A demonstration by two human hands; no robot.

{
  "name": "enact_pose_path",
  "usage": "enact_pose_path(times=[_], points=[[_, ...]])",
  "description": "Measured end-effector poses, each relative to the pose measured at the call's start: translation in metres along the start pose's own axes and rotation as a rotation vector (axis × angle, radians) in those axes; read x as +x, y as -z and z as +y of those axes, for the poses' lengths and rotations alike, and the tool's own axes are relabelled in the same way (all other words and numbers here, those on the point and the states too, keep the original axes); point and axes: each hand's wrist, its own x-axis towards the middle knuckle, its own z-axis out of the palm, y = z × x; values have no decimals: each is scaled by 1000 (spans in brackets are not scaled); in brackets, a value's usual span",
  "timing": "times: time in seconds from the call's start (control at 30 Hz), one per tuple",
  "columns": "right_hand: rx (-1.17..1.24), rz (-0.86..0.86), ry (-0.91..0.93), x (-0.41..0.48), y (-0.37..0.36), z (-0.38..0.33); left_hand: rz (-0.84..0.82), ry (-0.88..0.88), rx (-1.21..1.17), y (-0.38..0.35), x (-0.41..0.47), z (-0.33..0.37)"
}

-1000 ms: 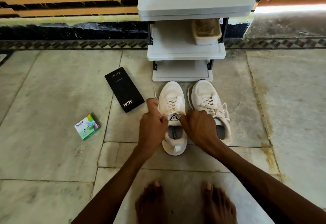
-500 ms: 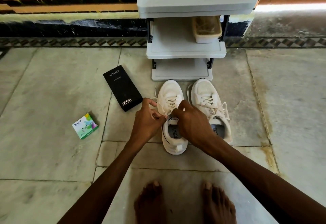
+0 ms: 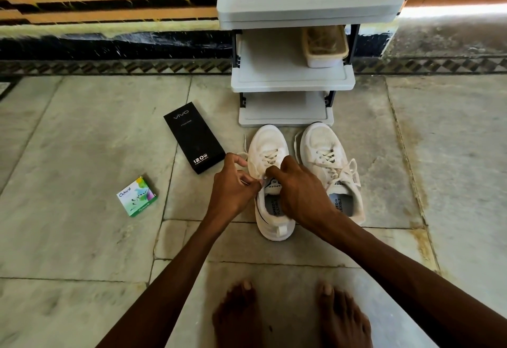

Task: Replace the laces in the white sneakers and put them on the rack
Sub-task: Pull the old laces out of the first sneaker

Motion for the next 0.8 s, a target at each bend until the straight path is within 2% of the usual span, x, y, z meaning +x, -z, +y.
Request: enact_pose_path(times=[0.27, 0.43, 0.53, 0.67, 0.8], points=[[-78, -39, 75, 7, 3, -2, 37, 19, -17, -1, -2, 0], [243, -39, -23, 7, 11, 16, 36, 80, -85, -3, -2, -1], [293, -88, -74, 10, 16, 16, 45, 48, -14, -4, -2, 3], [240, -182, -82, 8, 22, 13, 50, -7, 106, -3, -4, 7], [119, -53, -110, 8, 15, 1, 28, -31, 135, -3, -3, 9]])
